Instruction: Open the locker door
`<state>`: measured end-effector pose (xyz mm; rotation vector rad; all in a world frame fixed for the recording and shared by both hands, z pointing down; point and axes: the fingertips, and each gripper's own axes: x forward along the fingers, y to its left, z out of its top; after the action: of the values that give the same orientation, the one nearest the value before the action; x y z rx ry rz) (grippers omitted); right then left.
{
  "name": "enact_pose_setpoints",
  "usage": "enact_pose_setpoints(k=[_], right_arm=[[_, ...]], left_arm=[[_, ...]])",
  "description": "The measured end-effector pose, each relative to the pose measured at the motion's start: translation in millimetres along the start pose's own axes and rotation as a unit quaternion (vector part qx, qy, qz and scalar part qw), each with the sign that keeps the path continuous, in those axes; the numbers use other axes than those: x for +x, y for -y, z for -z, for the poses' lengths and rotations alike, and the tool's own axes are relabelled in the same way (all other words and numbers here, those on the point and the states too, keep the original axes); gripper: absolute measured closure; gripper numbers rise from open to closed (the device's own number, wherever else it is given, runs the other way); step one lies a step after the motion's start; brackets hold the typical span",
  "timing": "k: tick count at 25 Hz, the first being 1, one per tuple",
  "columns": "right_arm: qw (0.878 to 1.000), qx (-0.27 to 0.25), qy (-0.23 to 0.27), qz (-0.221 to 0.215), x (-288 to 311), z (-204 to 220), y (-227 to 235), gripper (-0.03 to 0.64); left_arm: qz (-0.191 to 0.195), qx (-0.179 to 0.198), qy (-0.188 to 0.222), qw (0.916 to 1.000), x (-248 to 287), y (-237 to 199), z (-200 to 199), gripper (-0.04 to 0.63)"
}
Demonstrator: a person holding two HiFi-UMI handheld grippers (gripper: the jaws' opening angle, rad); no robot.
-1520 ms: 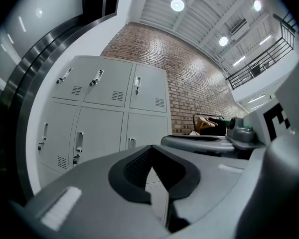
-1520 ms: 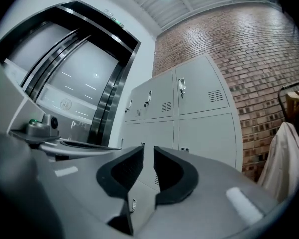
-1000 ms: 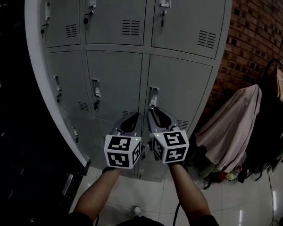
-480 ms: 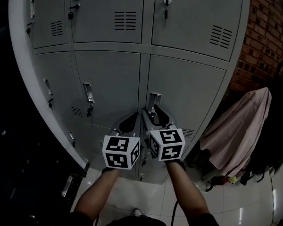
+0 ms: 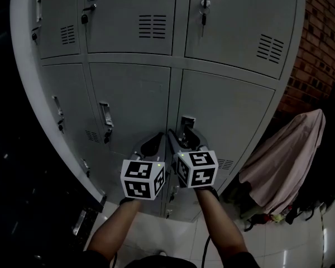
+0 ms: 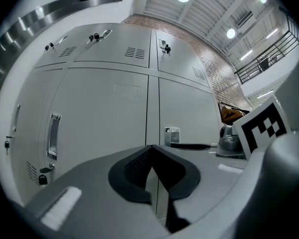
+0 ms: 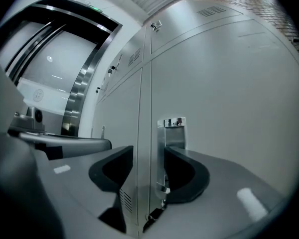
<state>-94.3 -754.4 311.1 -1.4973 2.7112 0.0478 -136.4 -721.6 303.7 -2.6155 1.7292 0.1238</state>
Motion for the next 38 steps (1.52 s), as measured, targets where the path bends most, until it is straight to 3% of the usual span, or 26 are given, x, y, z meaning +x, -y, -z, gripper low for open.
enact_pose_setpoints(k=[11, 18, 38], right_arm=[[1.000, 0.004, 0.007, -0.003, -5.8, -1.1, -1.5, 0.451], [1.000, -0.004, -0.003, -0.008, -29.8, -0.1, -14.8, 0.477], [0.999, -0.027, -0.036, 0.026, -161.4, -0.7, -40.5, 0.506]], left_arm=[[-0.006, -0.005, -0.003, 1.0000, -2.7, -1.5, 3.0, 0.591], [0.007, -0.006, 0.004, 1.0000, -21.6, 19.8, -5.3, 0.591], [0.030, -0.025, 0.004, 0.9992, -138.3, 109.6, -8.6, 0.591]])
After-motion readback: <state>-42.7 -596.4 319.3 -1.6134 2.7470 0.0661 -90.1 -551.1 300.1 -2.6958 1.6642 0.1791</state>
